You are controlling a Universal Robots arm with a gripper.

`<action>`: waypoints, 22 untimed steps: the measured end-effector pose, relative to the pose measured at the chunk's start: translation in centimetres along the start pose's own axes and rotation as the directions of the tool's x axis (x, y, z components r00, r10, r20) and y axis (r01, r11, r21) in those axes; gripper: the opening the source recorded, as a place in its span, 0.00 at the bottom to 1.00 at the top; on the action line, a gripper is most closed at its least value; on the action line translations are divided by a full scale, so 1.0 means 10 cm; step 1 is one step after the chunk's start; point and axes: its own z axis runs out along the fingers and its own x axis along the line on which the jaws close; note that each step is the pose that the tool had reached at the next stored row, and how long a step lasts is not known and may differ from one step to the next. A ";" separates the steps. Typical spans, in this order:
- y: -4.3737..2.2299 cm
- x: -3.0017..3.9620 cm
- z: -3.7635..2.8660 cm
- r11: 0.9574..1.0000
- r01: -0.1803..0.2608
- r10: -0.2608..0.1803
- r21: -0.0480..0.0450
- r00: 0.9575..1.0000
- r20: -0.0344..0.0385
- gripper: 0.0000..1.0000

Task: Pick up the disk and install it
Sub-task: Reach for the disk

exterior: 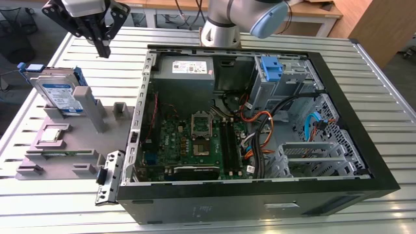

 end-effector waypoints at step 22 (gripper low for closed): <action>-0.011 0.142 -0.001 1.000 0.000 0.000 0.000 1.000 0.000 0.11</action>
